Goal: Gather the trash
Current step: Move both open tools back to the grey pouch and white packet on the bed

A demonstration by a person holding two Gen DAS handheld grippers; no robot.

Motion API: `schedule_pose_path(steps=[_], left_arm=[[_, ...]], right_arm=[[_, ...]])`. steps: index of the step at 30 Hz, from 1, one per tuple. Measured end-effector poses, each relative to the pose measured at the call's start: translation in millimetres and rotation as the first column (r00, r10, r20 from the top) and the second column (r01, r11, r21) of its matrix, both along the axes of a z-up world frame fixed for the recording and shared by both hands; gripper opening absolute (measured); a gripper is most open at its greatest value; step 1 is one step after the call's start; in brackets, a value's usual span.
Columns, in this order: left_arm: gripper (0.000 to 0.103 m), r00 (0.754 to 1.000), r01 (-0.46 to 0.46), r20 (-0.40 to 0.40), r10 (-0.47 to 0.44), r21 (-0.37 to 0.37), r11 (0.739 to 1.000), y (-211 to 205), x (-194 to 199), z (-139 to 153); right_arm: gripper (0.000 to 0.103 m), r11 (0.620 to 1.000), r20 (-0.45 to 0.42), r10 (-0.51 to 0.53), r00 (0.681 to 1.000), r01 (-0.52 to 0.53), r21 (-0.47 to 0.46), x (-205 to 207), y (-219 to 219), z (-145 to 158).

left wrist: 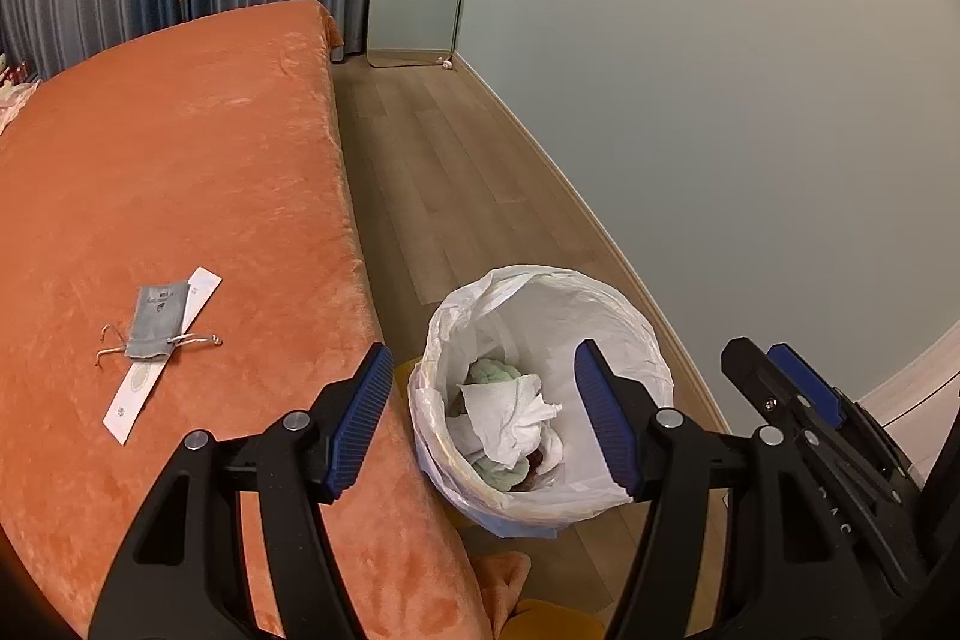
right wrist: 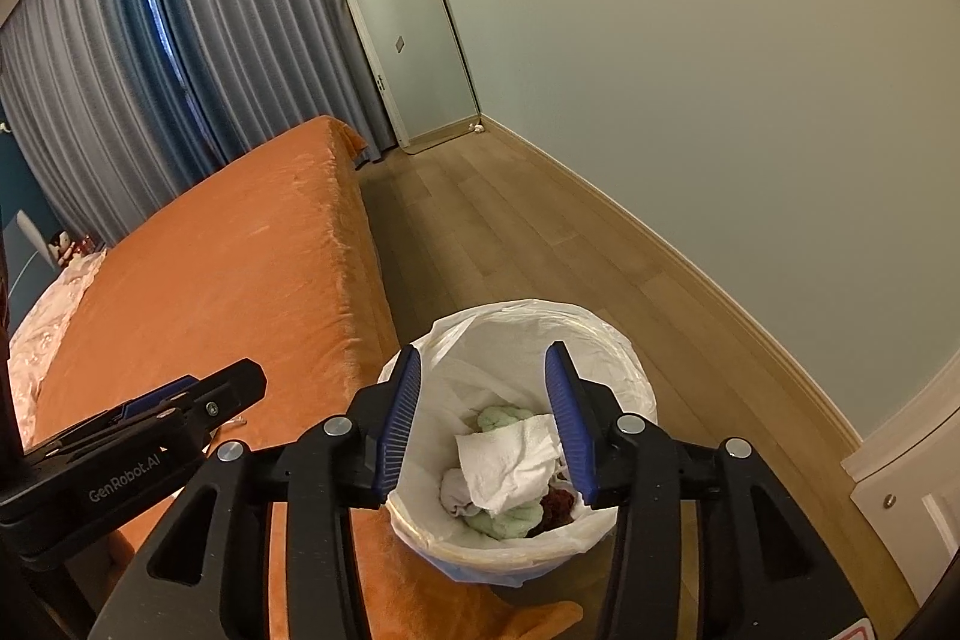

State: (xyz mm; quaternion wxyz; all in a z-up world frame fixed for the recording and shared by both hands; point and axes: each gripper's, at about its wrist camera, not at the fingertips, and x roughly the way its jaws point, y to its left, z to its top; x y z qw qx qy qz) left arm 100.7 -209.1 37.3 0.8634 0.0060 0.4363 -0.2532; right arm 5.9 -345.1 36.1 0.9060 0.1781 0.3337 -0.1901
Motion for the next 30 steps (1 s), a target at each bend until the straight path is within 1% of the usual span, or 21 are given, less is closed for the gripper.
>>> schedule_pose_path(steps=[7, 17, 30], left_arm=[[0.060, 1.000, -0.025, 0.009, 0.025, -0.010, 1.000, 16.0, -0.8, 7.1], [0.060, 0.997, -0.072, 0.007, 0.072, -0.019, 0.997, 45.0, 2.0, 8.6], [0.060, 0.990, -0.141, 0.001, 0.141, -0.028, 0.990, 89.9, 12.1, 6.3]], right_arm=[[0.045, 1.000, 0.001, 0.029, 1.000, -0.029, -0.011, 3.8, 15.4, 5.6], [0.052, 0.997, -0.003, 0.078, 0.997, -0.078, -0.029, 13.4, 45.8, 9.4], [0.053, 0.988, -0.021, 0.148, 0.989, -0.148, -0.048, 30.8, 86.9, 10.1]])
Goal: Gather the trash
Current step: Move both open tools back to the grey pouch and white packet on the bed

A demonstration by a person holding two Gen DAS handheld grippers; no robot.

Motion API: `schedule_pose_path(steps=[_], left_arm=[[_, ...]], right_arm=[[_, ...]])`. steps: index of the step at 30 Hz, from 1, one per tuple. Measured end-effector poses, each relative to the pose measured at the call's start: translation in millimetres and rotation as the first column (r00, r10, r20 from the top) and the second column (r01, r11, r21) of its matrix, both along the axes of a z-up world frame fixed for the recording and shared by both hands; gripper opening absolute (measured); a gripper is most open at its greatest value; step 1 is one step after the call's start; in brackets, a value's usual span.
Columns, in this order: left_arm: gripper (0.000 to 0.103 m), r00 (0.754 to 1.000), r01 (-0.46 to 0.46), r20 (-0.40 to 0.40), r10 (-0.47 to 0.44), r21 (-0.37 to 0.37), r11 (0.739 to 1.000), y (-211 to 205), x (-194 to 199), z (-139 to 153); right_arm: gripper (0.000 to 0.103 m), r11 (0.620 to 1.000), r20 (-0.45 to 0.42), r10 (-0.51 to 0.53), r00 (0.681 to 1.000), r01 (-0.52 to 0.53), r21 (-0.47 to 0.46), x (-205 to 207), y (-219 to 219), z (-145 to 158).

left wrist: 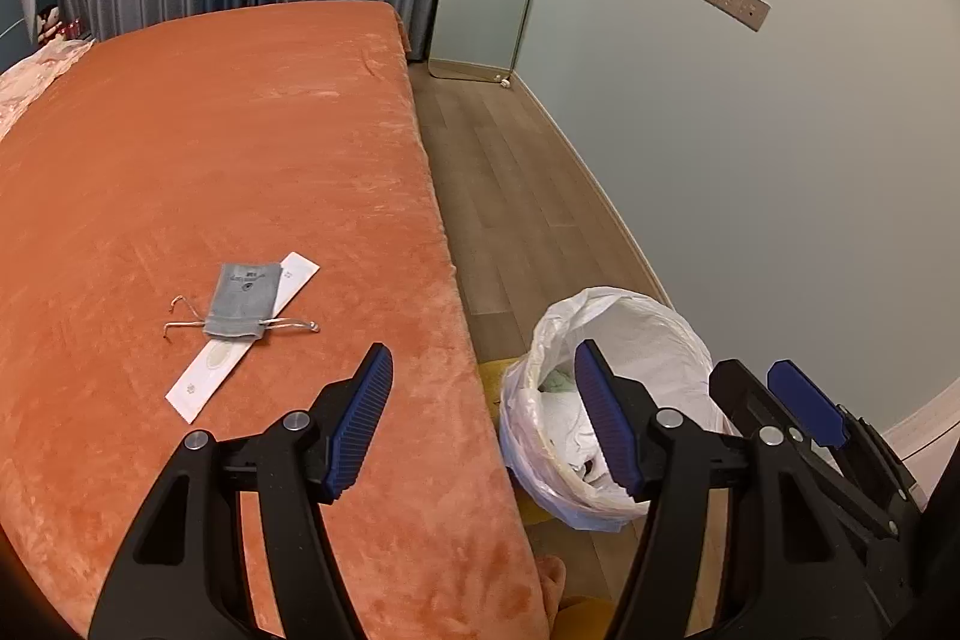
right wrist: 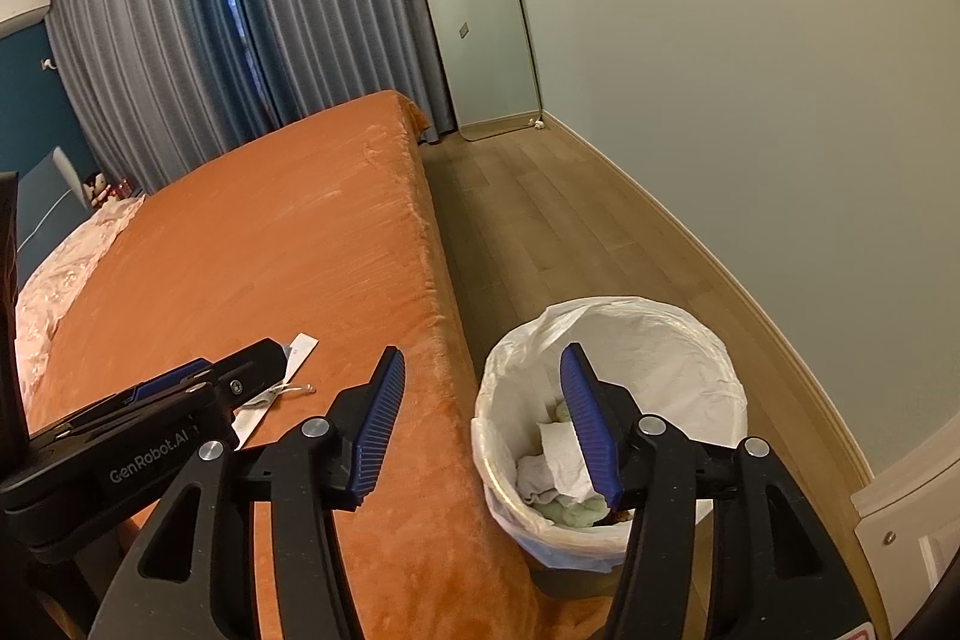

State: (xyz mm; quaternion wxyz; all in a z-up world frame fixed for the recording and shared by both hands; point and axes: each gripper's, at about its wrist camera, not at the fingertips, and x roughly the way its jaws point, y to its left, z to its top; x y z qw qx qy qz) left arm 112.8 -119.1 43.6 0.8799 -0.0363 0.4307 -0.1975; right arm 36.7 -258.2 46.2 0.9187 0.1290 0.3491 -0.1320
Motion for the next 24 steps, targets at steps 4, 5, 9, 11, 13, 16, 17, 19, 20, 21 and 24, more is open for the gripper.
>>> schedule_pose_path(steps=[4, 5, 9, 11, 13, 16, 17, 19, 20, 21, 24], left_arm=[[0.060, 1.000, -0.028, -0.007, 0.028, -0.005, 1.000, 18.2, 3.9, -3.4], [0.060, 0.999, -0.034, -0.010, 0.034, -0.005, 0.999, 22.1, 4.9, -4.3], [0.060, 0.997, -0.069, -0.026, 0.069, -0.005, 0.998, 43.9, 11.0, -11.5], [0.060, 0.996, -0.086, -0.036, 0.086, -0.006, 0.996, 54.9, 14.2, -16.1], [0.060, 0.993, -0.104, -0.050, 0.104, -0.005, 0.995, 65.9, 17.1, -22.2], [0.061, 0.987, -0.141, -0.071, 0.141, 0.001, 0.990, 86.4, 22.2, -33.7], [0.062, 0.985, -0.155, -0.079, 0.155, 0.005, 0.988, 94.7, 24.5, -38.7], [0.065, 0.979, -0.181, -0.092, 0.182, 0.017, 0.983, 109.1, 28.3, -47.4], [0.066, 0.974, -0.204, -0.099, 0.205, 0.024, 0.979, 119.6, 30.6, -53.9], [0.066, 0.969, -0.219, -0.108, 0.221, 0.028, 0.975, 127.8, 33.0, -59.4], [0.066, 0.957, -0.252, -0.134, 0.256, 0.047, 0.967, 151.0, 41.4, -75.9]], right_arm=[[0.057, 1.000, -0.002, 0.018, 1.000, -0.018, -0.006, 5.9, 14.4, 0.1], [0.057, 1.000, -0.003, 0.022, 1.000, -0.022, -0.007, 7.3, 18.0, 0.0], [0.058, 0.999, -0.014, 0.050, 0.999, -0.050, -0.009, 15.7, 36.8, -3.6], [0.057, 0.998, -0.022, 0.063, 0.998, -0.063, -0.007, 19.3, 43.5, -6.0], [0.057, 0.997, -0.031, 0.081, 0.996, -0.081, -0.009, 23.3, 54.1, -9.9], [0.058, 0.995, -0.045, 0.104, 0.994, -0.104, -0.009, 29.9, 69.3, -15.8], [0.057, 0.994, -0.049, 0.111, 0.993, -0.112, -0.007, 32.7, 73.7, -18.0], [0.057, 0.992, -0.061, 0.129, 0.990, -0.129, -0.001, 40.0, 85.2, -24.4], [0.057, 0.991, -0.066, 0.135, 0.989, -0.135, 0.003, 42.8, 88.8, -26.8], [0.057, 0.989, -0.073, 0.145, 0.987, -0.144, 0.013, 47.2, 93.8, -31.5], [0.057, 0.986, -0.095, 0.169, 0.981, -0.166, 0.034, 60.0, 109.0, -45.9]])
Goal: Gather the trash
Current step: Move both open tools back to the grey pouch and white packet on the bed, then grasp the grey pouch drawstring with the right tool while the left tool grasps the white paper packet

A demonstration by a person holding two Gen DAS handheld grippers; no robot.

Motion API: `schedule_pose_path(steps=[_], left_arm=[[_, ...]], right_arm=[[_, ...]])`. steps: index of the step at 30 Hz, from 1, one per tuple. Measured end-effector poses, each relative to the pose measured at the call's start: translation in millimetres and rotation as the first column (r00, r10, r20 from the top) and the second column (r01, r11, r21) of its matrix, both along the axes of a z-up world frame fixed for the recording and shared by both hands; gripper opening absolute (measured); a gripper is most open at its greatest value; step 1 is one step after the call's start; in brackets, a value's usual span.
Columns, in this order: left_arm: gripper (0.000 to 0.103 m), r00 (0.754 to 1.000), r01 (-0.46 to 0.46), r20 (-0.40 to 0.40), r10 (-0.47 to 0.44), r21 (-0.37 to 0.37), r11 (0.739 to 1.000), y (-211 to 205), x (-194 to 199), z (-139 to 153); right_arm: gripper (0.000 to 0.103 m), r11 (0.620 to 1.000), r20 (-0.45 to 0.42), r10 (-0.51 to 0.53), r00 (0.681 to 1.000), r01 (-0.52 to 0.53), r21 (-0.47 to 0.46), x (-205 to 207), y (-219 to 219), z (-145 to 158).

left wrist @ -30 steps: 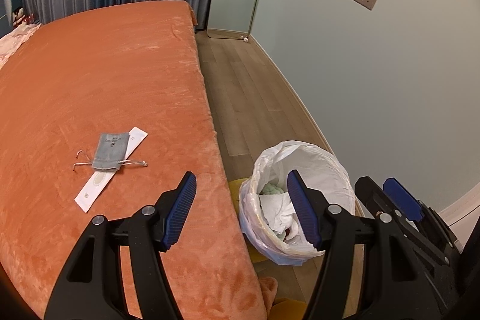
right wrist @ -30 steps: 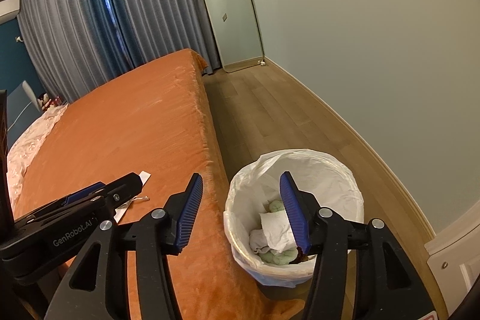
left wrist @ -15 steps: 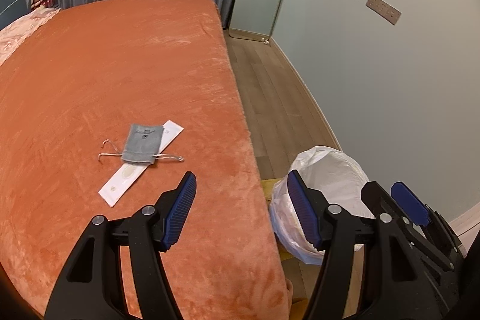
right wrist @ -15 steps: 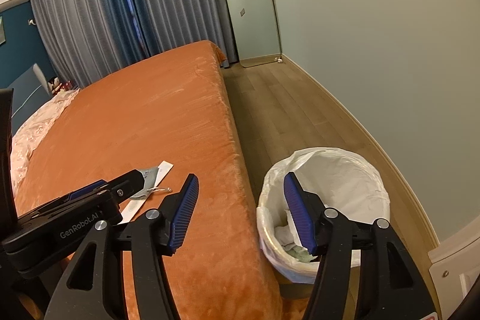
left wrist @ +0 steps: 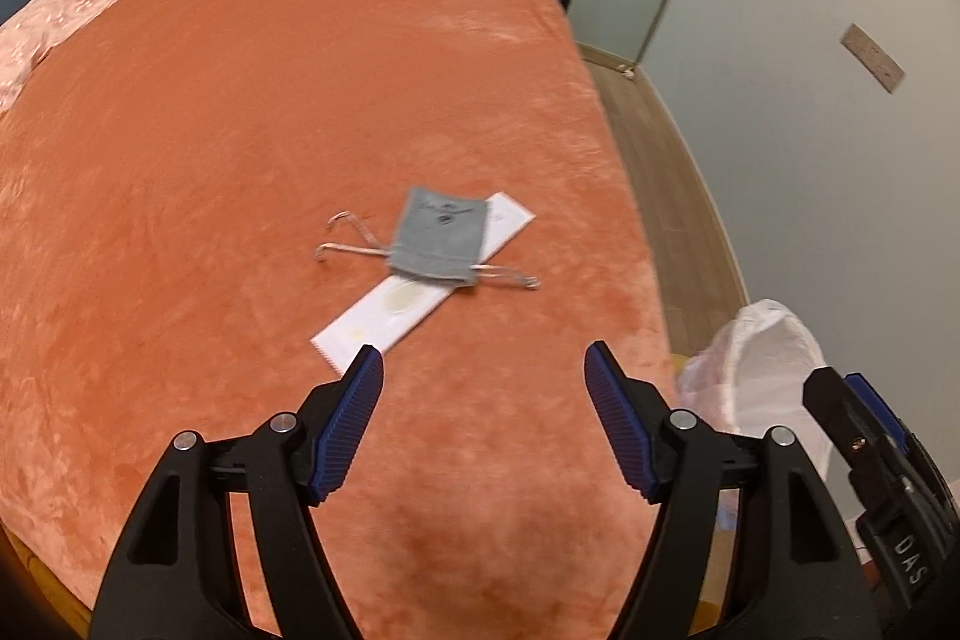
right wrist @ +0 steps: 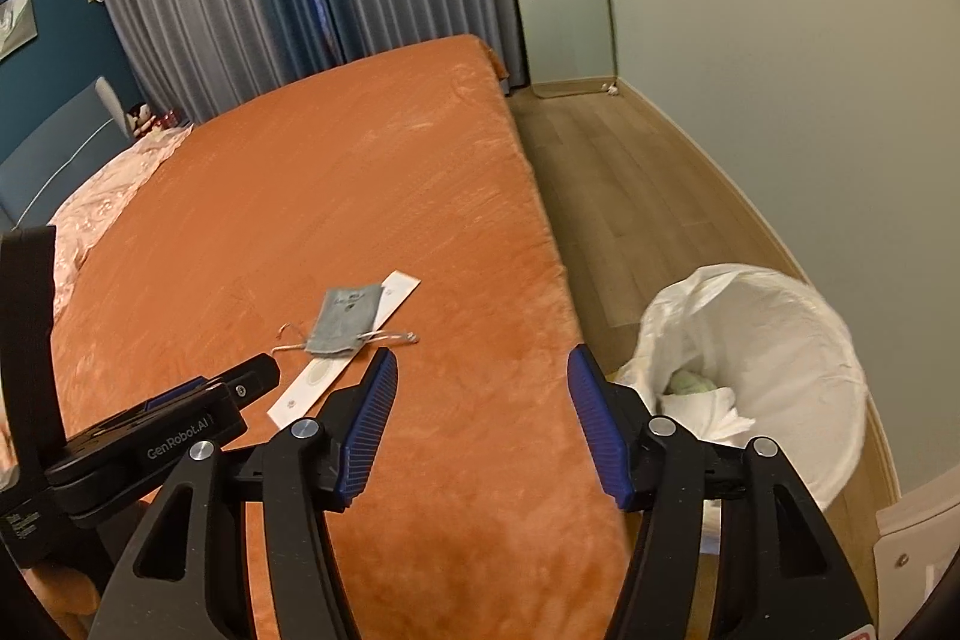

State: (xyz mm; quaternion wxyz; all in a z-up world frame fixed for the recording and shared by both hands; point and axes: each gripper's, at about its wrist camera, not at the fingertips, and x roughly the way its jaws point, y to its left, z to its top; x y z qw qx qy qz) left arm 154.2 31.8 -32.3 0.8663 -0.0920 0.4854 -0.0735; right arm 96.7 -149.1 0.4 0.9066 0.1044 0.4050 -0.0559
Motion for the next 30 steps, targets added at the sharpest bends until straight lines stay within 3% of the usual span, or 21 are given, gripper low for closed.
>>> schedule_pose_path(steps=[8, 20, 28, 30], left_arm=[[0.066, 0.999, 0.001, -0.042, 0.002, 0.075, 0.997, 46.2, 23.1, -46.2], [0.066, 0.997, 0.019, -0.080, -0.013, 0.082, 0.996, 81.6, 63.9, -82.3], [0.066, 0.995, 0.008, -0.099, -0.001, 0.063, 0.998, 90.3, 80.9, -96.8], [0.066, 0.995, 0.015, -0.103, -0.009, 0.062, 0.998, 88.5, 84.8, -100.2]], right_arm=[[0.057, 0.998, -0.088, 0.059, 0.994, -0.055, 0.043, 46.0, 35.7, -46.4], [0.054, 0.990, -0.217, 0.112, 0.970, -0.090, 0.107, 136.5, 83.6, -124.2], [0.047, 0.988, -0.270, 0.131, 0.954, -0.105, 0.111, 173.6, 98.5, -155.8], [0.035, 0.986, -0.288, 0.140, 0.947, -0.108, 0.125, 177.5, 99.2, -165.3]])
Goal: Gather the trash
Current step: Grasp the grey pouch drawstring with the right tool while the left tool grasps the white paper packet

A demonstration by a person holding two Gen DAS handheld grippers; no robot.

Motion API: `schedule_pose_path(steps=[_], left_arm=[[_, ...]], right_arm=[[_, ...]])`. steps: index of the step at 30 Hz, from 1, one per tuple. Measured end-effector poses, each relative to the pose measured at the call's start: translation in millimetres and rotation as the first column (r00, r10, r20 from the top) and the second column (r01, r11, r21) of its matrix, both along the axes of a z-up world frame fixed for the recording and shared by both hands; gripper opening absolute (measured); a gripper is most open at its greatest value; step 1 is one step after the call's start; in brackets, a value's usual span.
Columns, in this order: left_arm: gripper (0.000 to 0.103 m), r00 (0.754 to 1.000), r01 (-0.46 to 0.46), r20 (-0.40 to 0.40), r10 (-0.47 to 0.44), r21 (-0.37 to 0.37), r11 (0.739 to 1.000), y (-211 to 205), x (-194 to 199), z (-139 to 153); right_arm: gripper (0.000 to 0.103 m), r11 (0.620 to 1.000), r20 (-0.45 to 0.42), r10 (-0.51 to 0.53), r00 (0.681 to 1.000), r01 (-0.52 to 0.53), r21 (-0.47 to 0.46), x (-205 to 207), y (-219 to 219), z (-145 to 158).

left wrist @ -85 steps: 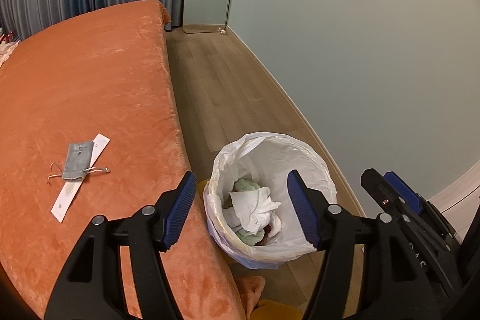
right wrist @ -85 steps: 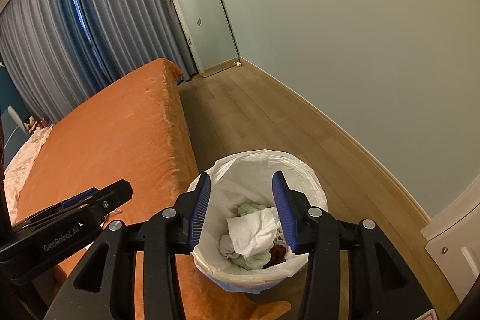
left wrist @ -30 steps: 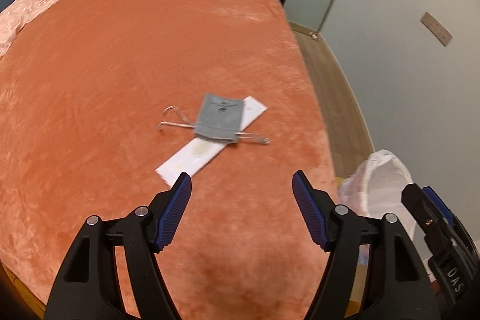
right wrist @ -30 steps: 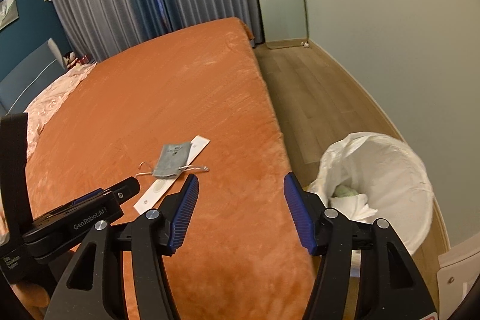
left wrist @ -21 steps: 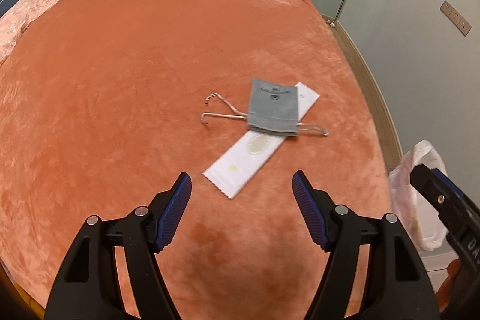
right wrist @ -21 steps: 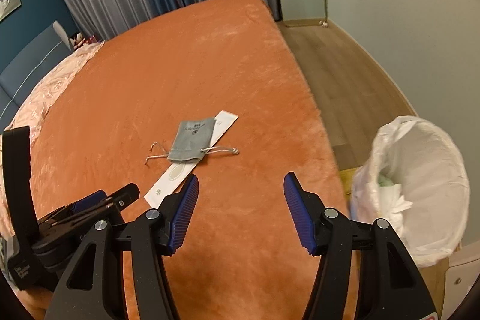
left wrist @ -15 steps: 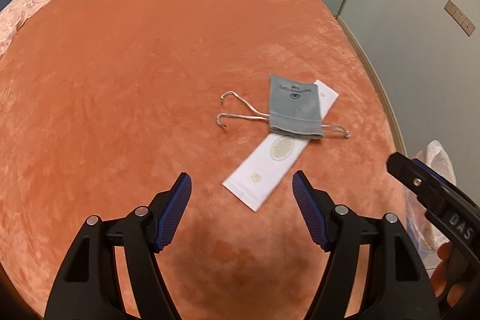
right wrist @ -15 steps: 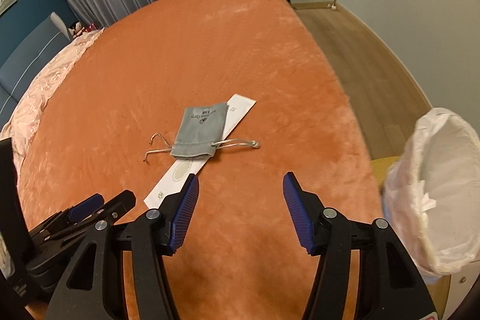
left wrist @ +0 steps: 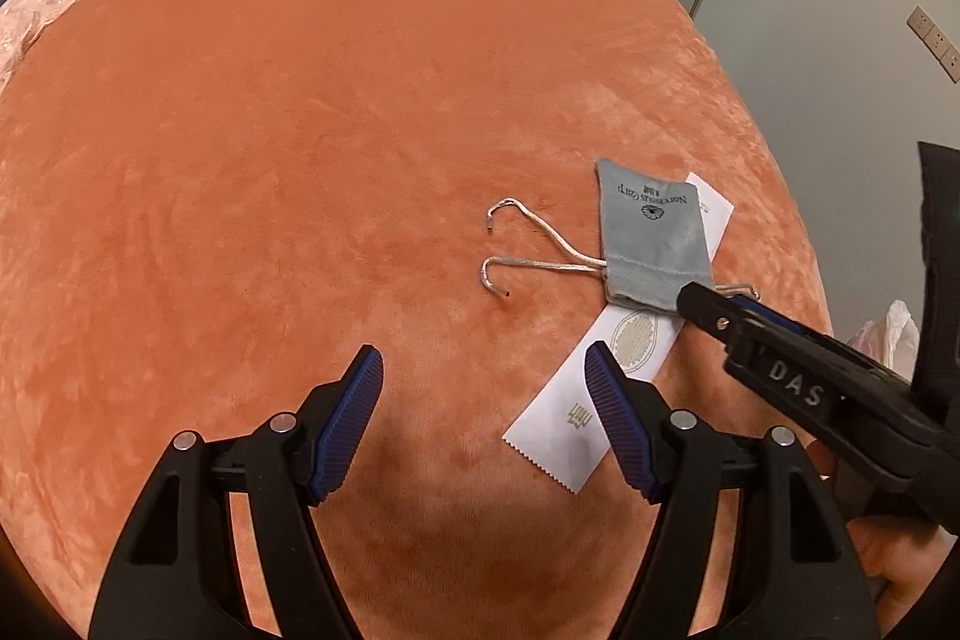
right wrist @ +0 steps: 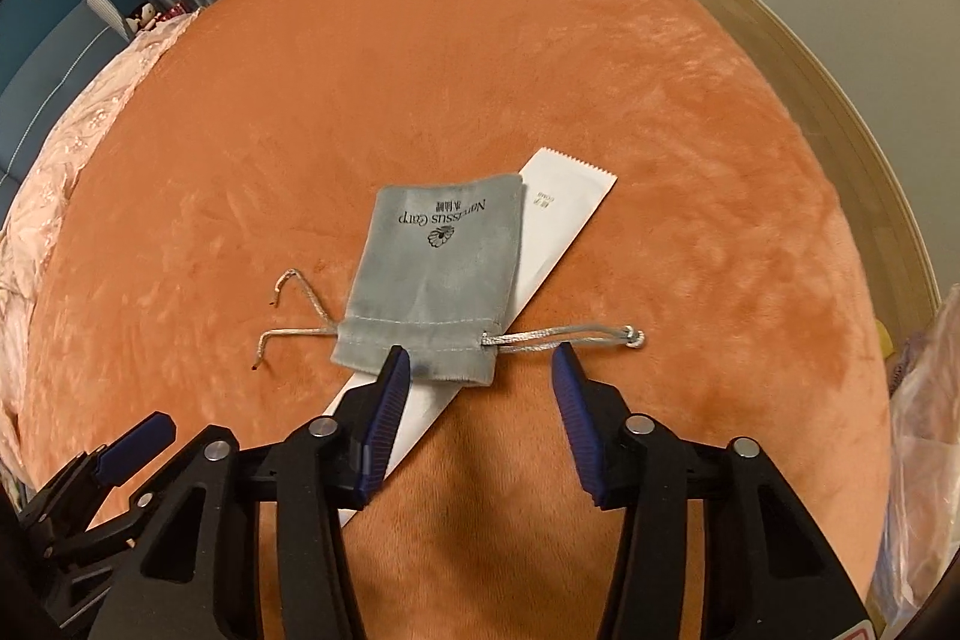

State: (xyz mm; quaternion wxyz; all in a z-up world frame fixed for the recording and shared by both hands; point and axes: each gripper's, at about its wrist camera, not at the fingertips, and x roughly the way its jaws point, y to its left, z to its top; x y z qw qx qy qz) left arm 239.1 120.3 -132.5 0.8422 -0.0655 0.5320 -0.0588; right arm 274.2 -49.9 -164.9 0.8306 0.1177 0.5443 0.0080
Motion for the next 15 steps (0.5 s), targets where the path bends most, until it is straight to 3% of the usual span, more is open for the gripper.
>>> schedule_pose_path(steps=[2, 6, 12, 15], left_arm=[[0.066, 1.000, 0.008, -0.001, -0.008, 0.006, 1.000, -3.2, 1.3, -2.3], [0.066, 1.000, 0.013, -0.007, -0.013, -0.002, 1.000, -8.2, 4.1, -4.3], [0.067, 0.999, 0.052, -0.011, -0.053, -0.016, 0.998, -27.8, 2.5, -6.0], [0.074, 0.996, 0.089, -0.012, -0.089, -0.020, 0.996, -42.3, 0.1, -9.7]], right_arm=[[0.020, 1.000, -0.011, 0.013, 1.000, -0.013, 0.012, 3.1, 1.4, -5.6], [0.006, 0.999, 0.009, 0.044, 0.999, -0.044, 0.001, 1.1, 3.9, -1.5], [0.003, 1.000, 0.040, -0.008, 0.999, 0.007, 0.006, -23.4, -18.3, 10.1], [0.003, 0.998, 0.059, -0.061, 0.996, 0.060, 0.025, -42.3, -38.8, 17.4]])
